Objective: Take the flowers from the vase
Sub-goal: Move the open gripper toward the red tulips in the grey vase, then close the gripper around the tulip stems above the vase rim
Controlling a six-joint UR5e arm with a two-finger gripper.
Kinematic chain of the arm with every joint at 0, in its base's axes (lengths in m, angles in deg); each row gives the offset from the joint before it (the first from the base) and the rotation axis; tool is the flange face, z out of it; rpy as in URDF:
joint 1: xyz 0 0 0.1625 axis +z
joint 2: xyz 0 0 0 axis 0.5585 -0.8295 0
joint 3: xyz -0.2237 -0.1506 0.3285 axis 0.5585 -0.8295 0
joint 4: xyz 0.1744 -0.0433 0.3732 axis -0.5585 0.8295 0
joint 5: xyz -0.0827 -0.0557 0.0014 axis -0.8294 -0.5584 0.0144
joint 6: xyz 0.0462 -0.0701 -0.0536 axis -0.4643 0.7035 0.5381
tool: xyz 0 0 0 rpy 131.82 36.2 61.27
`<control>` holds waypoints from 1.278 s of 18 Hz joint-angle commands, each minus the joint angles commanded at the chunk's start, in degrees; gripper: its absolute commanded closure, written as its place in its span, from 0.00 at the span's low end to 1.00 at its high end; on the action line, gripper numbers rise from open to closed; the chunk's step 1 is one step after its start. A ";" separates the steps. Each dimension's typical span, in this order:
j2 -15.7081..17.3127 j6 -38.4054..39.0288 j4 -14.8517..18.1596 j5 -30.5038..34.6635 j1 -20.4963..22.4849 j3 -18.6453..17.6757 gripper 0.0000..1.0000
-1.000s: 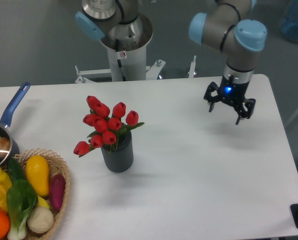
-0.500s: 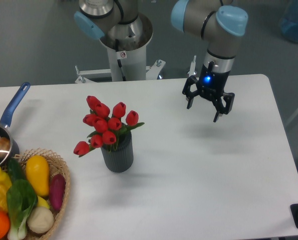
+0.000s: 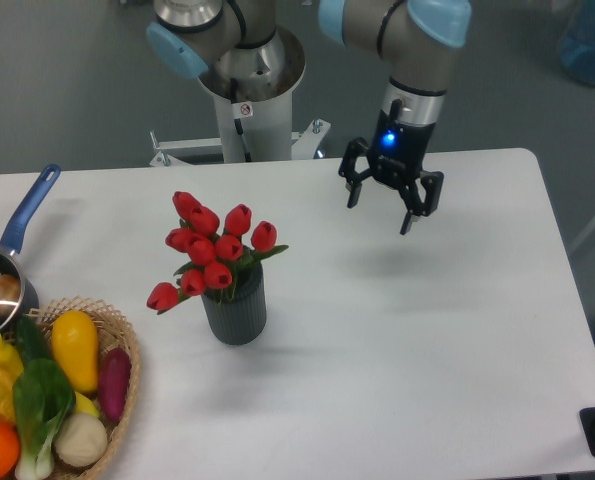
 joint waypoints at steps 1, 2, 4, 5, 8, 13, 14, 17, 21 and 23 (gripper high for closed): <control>-0.17 0.54 0.00 -1.85 -1.58 0.09 0.00; -0.52 1.24 -0.09 -3.17 -3.33 0.17 0.00; -1.66 2.64 -0.35 -5.37 -6.32 0.44 0.00; -2.71 3.17 -0.52 -6.77 -7.47 0.61 0.00; -3.69 3.70 -0.35 -13.62 -8.19 0.70 0.00; -4.13 3.71 -0.44 -19.61 -8.97 0.70 0.00; -4.91 3.71 -0.61 -19.97 -9.24 0.88 0.00; -6.85 3.71 -0.61 -20.58 -10.56 1.67 0.00; -7.82 3.71 -0.61 -20.59 -11.79 2.02 0.00; -7.82 3.71 -0.61 -20.85 -11.70 2.11 0.22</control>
